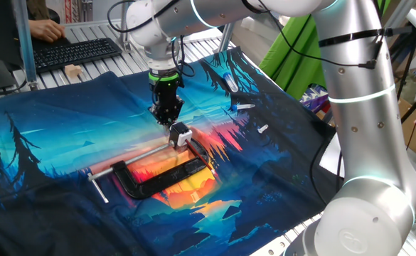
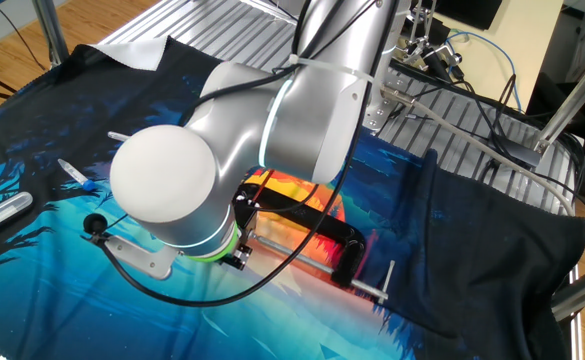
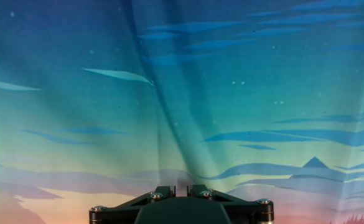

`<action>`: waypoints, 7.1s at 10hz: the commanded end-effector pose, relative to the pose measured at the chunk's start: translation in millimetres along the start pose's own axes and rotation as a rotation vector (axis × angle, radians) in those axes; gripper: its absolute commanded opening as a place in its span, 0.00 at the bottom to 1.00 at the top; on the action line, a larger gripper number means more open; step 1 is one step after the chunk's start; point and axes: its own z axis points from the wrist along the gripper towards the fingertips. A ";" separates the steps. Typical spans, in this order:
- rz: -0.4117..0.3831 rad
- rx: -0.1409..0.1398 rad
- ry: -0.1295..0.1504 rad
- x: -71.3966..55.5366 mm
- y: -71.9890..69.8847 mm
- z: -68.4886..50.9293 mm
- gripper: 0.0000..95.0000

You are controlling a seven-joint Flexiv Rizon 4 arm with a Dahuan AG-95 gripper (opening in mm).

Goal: Sharpen the pencil with a pencil sharpener

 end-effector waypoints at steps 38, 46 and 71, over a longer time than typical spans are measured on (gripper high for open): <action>0.142 -0.019 0.023 24.1 36.1 -64.7 0.00; 0.170 -0.032 0.011 18.1 49.9 -55.6 0.00; 0.099 -0.017 -0.029 2.2 45.9 -13.1 0.00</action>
